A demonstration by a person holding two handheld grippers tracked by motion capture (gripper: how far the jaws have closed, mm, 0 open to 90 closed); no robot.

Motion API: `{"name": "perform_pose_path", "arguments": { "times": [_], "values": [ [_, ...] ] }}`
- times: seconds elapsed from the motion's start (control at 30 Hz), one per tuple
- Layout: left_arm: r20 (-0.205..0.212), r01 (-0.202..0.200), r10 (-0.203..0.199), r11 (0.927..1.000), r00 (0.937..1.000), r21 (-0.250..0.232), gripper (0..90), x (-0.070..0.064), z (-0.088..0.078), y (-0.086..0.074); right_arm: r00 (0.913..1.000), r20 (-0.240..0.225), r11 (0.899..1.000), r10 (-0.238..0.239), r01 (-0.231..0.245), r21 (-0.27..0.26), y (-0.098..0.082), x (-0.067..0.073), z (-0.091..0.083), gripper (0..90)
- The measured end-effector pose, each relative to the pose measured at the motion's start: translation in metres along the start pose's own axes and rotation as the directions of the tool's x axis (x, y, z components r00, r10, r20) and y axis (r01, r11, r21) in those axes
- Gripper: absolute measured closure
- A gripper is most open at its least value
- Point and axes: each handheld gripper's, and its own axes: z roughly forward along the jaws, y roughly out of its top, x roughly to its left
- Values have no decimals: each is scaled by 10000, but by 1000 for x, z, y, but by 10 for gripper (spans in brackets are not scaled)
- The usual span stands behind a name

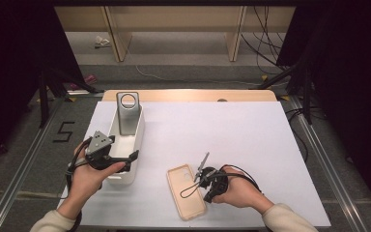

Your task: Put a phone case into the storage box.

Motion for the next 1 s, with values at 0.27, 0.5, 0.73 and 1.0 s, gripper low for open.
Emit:
{"name": "perform_pose_path", "arguments": {
  "times": [0.27, 0.5, 0.73, 1.0],
  "values": [
    [35, -9, 9, 10000, 10000, -39, 16, 1, 0, 0, 9927, 849, 9957, -853, 880, -288, -1, -1, -6, 676],
    [135, -13, 14, 10000, 9999, -86, 17, 0, 0, 0, 9550, 2063, 9745, -2131, 2231, -259, -3, 2, -15, 371],
    [165, -12, 14, 10000, 9999, -82, 18, 0, 0, 0, 9460, 2008, 9636, -2545, 2656, -299, -1, 9, -19, 226],
    [186, -20, 22, 10000, 9998, -82, 19, -1, 0, 0, 9370, 1846, 9506, -2964, 3082, -381, 2, 17, -20, 215]
  ]
}}
